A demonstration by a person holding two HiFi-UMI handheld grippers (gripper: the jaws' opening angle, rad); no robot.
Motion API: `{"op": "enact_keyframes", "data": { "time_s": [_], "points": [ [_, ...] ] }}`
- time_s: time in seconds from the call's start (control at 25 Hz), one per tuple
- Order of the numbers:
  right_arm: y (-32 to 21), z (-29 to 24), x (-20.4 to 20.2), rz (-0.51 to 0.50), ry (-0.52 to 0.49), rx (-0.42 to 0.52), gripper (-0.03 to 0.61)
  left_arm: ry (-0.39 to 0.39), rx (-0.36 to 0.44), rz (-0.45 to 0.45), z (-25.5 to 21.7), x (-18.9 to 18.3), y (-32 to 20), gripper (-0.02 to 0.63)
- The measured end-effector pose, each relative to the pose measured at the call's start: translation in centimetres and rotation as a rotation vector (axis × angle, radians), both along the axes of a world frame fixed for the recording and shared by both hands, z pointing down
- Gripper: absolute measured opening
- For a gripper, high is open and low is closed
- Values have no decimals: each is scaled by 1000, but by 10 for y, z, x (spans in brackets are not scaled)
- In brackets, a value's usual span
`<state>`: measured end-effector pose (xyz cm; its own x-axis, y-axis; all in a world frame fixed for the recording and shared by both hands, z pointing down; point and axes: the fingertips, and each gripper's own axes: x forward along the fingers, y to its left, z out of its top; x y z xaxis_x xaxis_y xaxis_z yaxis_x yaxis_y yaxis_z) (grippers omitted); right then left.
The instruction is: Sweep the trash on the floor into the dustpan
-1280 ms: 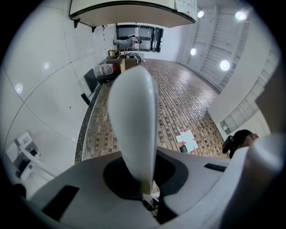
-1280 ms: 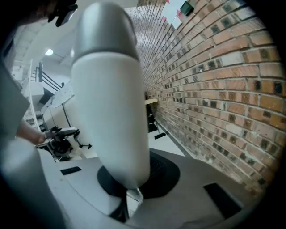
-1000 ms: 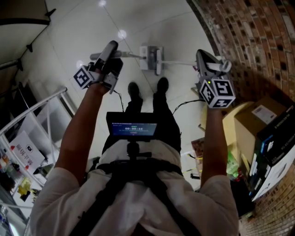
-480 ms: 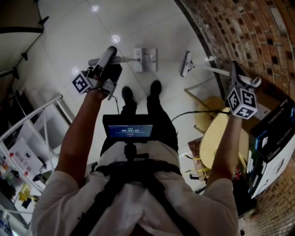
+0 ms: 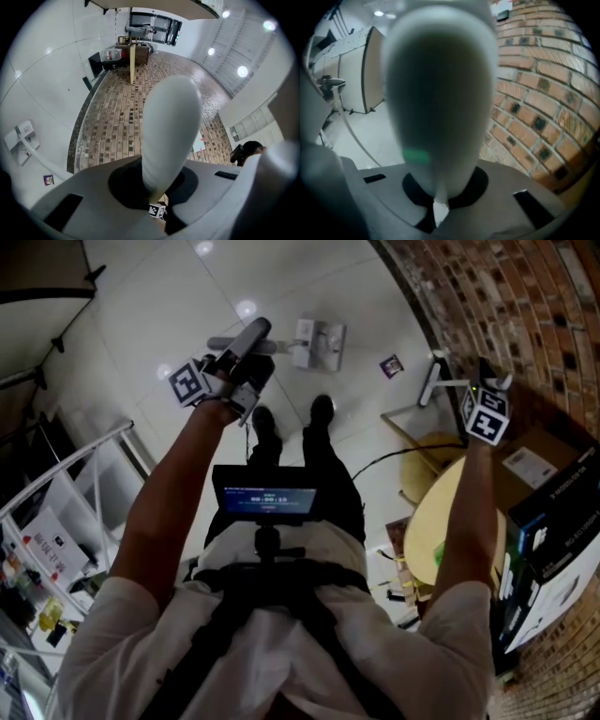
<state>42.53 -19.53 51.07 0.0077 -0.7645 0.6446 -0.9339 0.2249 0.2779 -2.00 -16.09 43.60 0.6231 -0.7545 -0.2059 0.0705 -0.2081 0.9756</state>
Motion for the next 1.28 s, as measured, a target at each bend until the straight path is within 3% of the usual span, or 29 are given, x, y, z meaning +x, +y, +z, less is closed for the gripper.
{"op": "enact_keyframes", "data": {
  "time_s": [0.2, 0.36, 0.56, 0.92, 1.28],
  "points": [
    [10, 20, 48, 394, -163, 81, 6, -22, -23, 5, 8, 5, 1, 12],
    [15, 13, 51, 496, -216, 131, 14, -14, -37, -1, 10, 0, 4, 12],
    [8, 11, 21, 438, -263, 134, 20, -7, -48, -3, 14, -5, 7, 12],
    [1, -3, -74, 185, -327, 108, 23, -26, -53, 2, 19, -17, 8, 12],
    [9, -31, -160, 136, -497, 143, 23, -23, -55, 11, 22, -28, 11, 11]
  ]
}}
